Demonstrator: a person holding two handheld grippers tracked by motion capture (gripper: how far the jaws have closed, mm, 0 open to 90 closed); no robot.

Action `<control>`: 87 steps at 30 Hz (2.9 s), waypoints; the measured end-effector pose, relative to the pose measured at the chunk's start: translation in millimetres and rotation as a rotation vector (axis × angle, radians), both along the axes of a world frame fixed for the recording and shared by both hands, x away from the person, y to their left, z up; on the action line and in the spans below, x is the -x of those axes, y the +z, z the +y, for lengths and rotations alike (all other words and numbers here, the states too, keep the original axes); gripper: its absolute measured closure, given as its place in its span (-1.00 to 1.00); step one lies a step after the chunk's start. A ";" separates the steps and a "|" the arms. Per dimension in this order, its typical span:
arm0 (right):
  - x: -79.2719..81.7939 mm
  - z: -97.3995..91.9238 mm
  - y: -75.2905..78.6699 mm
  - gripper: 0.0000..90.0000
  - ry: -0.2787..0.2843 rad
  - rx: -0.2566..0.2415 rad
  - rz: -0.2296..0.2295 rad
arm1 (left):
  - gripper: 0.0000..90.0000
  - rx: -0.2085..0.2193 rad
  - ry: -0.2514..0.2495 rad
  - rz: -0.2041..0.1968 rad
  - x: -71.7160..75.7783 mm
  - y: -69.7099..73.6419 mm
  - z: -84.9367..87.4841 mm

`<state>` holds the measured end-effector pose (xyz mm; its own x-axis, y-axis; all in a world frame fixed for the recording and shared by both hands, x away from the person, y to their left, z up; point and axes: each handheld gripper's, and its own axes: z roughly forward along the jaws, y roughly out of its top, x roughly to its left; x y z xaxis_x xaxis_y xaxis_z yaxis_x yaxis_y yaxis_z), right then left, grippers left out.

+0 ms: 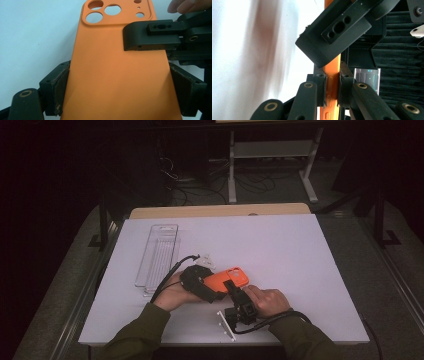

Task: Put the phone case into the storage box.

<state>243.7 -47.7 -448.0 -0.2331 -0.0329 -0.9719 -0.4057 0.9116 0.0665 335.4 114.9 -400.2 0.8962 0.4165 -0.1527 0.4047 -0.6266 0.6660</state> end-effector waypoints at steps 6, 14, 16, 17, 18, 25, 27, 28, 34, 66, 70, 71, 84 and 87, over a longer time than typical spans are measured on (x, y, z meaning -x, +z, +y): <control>-0.3 -0.6 1.5 0.76 -0.002 -0.008 -0.007 | -0.66 0.019 0.001 -0.002 0.4 0.6 0.2; -1.5 -1.5 1.8 0.79 -0.012 -0.016 0.001 | -0.70 0.019 -0.022 -0.030 2.5 4.0 2.3; -2.0 -1.8 2.4 0.78 -0.013 -0.017 0.001 | -0.72 0.011 -0.033 -0.038 2.7 4.2 3.2; -2.0 -2.0 2.4 0.78 -0.014 -0.017 0.000 | -0.75 0.010 -0.035 -0.038 2.8 4.2 3.6; -2.1 -2.1 2.4 0.78 -0.015 -0.018 0.000 | -0.76 0.007 -0.040 -0.038 2.7 4.6 4.1; -3.2 -2.7 2.2 0.78 -0.017 -0.019 0.005 | -0.95 -0.004 -0.061 -0.048 3.2 6.4 6.6; -3.4 -3.0 2.5 0.78 -0.018 -0.020 0.009 | -0.98 -0.014 -0.071 -0.053 2.9 6.5 7.5; -3.6 -3.2 2.5 0.78 -0.020 -0.023 0.012 | -1.00 -0.012 -0.074 -0.055 3.0 6.5 7.9; -6.0 -5.7 3.5 0.78 -0.031 -0.030 0.020 | -1.00 0.001 -0.076 -0.065 2.4 8.2 10.3; -23.6 -50.1 22.5 0.78 -0.175 -0.079 0.061 | -1.00 0.114 -0.024 -0.132 -14.7 13.9 43.1; -23.3 -52.8 23.6 0.77 -0.184 -0.087 0.066 | -1.00 0.123 0.001 -0.104 -16.1 10.6 47.1; -23.3 -53.7 24.4 0.77 -0.185 -0.088 0.065 | -1.00 0.128 0.000 -0.107 -16.5 10.8 47.4; -21.1 -60.2 29.3 0.77 -0.205 -0.128 0.075 | -1.00 0.149 0.022 -0.147 -17.2 11.9 50.5; -19.8 -61.6 30.9 0.77 -0.211 -0.136 0.085 | -1.00 0.147 0.010 -0.151 -19.1 11.7 52.0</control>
<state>263.5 -109.3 -417.1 -0.3021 0.1543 -0.9407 -0.1957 0.9558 0.2196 354.5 166.9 -388.5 0.9094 0.4088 -0.0771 0.2994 -0.5147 0.8034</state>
